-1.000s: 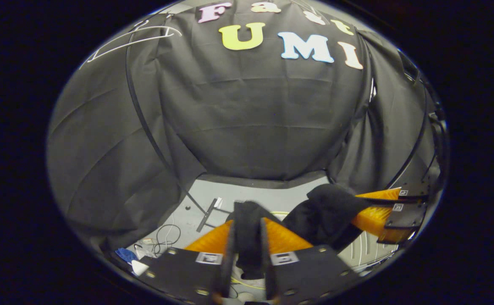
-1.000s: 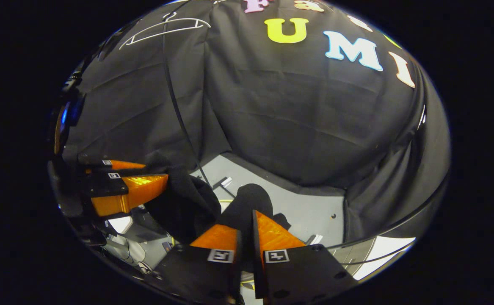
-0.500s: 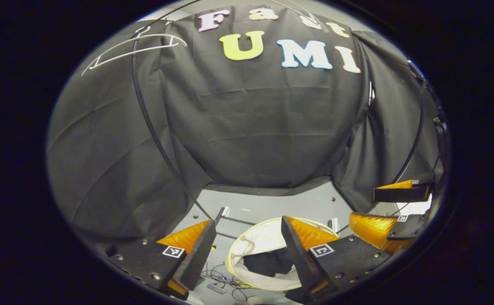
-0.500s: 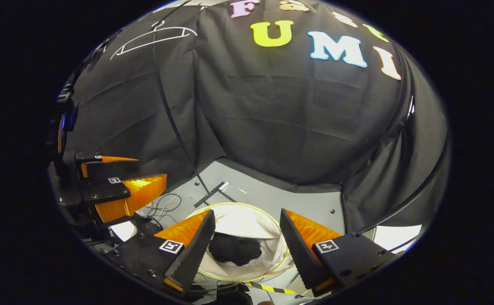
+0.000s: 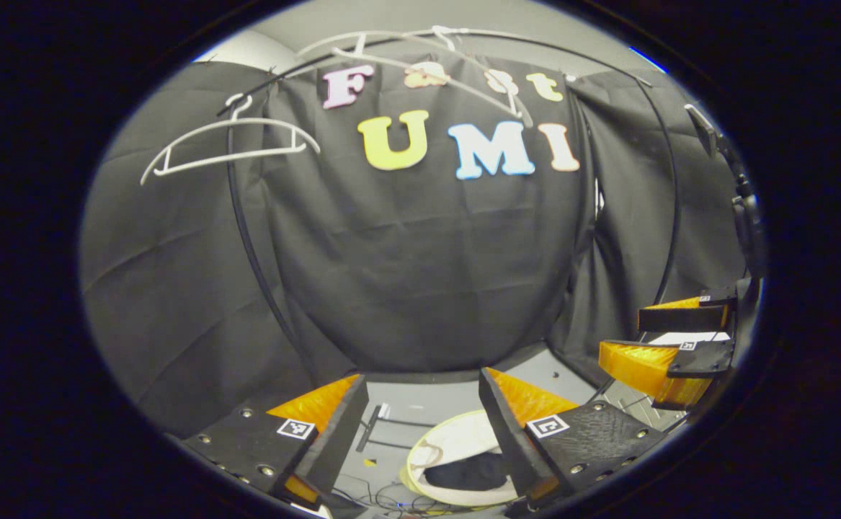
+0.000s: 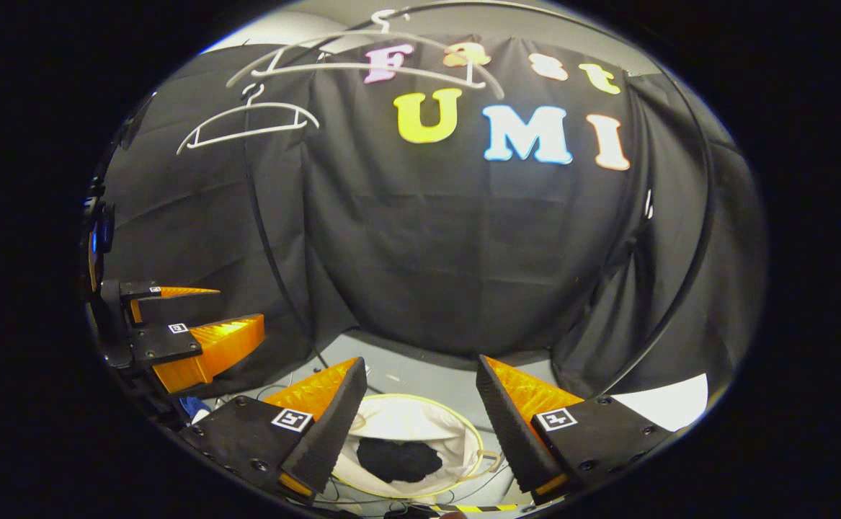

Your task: Grasp the clothes on the hanger with both hands and then place them into the laundry hamper below.

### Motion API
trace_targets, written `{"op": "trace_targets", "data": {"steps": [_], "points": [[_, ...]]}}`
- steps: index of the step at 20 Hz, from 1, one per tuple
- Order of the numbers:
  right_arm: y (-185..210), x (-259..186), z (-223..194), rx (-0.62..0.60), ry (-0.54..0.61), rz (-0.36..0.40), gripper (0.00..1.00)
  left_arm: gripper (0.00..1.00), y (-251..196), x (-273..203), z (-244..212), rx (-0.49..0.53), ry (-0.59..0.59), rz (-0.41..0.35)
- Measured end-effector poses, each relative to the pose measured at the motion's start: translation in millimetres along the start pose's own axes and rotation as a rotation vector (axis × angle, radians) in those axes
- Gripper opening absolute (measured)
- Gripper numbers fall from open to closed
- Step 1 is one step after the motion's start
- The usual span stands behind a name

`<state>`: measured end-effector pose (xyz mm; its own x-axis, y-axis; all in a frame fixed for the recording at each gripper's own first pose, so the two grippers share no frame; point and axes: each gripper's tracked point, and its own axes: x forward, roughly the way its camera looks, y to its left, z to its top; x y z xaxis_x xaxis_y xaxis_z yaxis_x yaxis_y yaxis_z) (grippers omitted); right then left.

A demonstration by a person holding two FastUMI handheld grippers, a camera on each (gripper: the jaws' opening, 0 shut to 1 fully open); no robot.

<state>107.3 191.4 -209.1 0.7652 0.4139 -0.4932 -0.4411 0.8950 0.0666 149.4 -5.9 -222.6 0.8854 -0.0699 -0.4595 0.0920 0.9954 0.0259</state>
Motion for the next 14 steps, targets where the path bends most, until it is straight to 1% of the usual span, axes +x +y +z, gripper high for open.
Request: {"op": "trace_targets", "data": {"steps": [1,2,3,4,5,7,10,12,14], "points": [[-1.1,-11.6,10.5,0.002,-0.035,-0.023,0.97,0.91,3.7,-9.9,16.4,-0.001,-0.037,-0.007],[-3.8,-22.3,23.6,0.003,-0.071,-0.046,0.93,0.92,7.9,-18.1,32.3,-0.004,-0.070,-0.013],[-6.1,-33.5,34.2,0.001,-0.104,-0.066,0.97,0.91,11.2,-24.7,47.8,-0.008,-0.097,-0.018],[-9.1,-44.5,46.5,0.000,-0.133,-0.087,0.93,0.91,17.3,-35.4,53.5,-0.014,-0.124,-0.019],[-11.1,-55.1,56.2,0.003,-0.158,-0.102,0.93,0.91,20.9,-41.1,65.0,-0.017,-0.144,-0.018],[-18.1,-75.1,76.1,0.012,-0.208,-0.123,0.95,0.91,26.0,-58.5,88.7,-0.033,-0.189,-0.011],[-34.5,-108.3,101.7,0.016,-0.274,-0.158,0.95,0.91,26.7,-91.2,126.7,-0.057,-0.254,-0.002],[-45.1,-130.9,114.2,0.017,-0.313,-0.170,0.95,0.91,25.2,-113.8,152.6,-0.067,-0.292,0.010],[-56.2,-150.8,120.3,0.017,-0.342,-0.175,0.95,0.91,22.9,-131.5,168.6,-0.076,-0.327,0.020]]}}
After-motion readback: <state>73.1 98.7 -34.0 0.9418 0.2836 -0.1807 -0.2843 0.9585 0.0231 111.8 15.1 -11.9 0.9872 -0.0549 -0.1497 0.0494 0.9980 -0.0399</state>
